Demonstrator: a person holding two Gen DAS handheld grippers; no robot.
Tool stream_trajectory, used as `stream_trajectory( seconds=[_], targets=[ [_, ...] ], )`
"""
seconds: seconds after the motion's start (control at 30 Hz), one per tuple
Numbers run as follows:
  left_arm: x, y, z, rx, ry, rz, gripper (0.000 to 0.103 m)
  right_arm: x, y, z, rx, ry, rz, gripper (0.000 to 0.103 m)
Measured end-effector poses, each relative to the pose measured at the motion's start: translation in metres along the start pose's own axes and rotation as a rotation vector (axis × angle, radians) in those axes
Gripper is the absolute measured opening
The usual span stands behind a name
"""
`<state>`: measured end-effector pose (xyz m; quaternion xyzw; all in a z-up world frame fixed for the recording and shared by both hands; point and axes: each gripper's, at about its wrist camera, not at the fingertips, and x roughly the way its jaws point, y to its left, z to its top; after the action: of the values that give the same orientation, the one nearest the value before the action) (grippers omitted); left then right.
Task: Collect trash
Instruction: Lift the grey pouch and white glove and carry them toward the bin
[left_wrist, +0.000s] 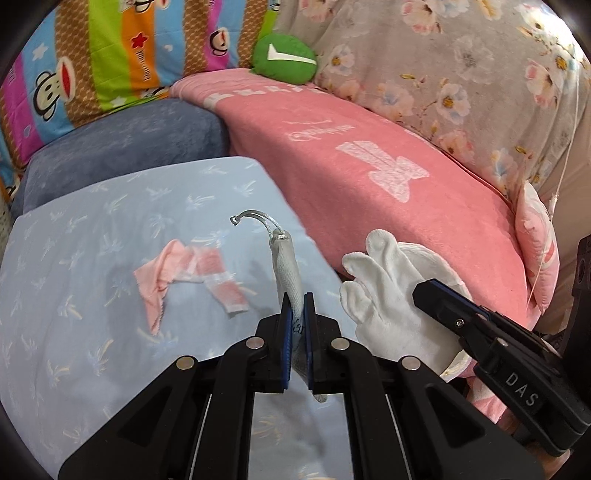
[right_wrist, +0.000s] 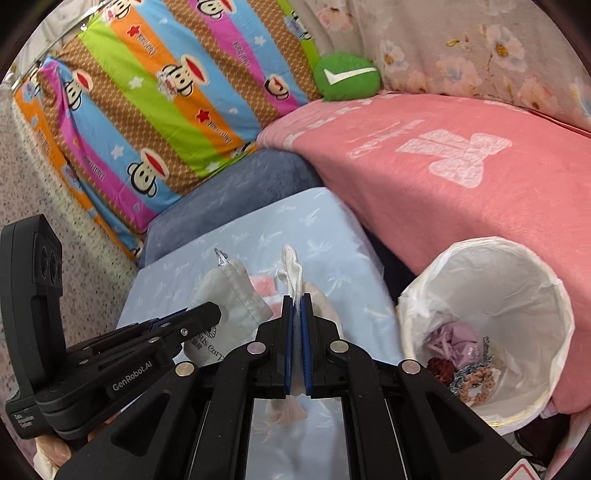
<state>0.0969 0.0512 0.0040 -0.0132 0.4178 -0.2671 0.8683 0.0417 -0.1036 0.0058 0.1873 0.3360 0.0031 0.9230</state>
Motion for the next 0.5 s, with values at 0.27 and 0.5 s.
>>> stream_trajectory(
  seconds=[0.27,0.5],
  targets=[
    [0.006,-0.046,0.008,0.082,-0.006,-0.04,0.006,-0.032,-0.042,0.01,0.066,-0.07,-0.049,0.005],
    [0.015,-0.085,0.012,0.15,0.001,-0.079,0.006,-0.055,-0.08,0.011,0.117,-0.111,-0.094,0.005]
  ],
)
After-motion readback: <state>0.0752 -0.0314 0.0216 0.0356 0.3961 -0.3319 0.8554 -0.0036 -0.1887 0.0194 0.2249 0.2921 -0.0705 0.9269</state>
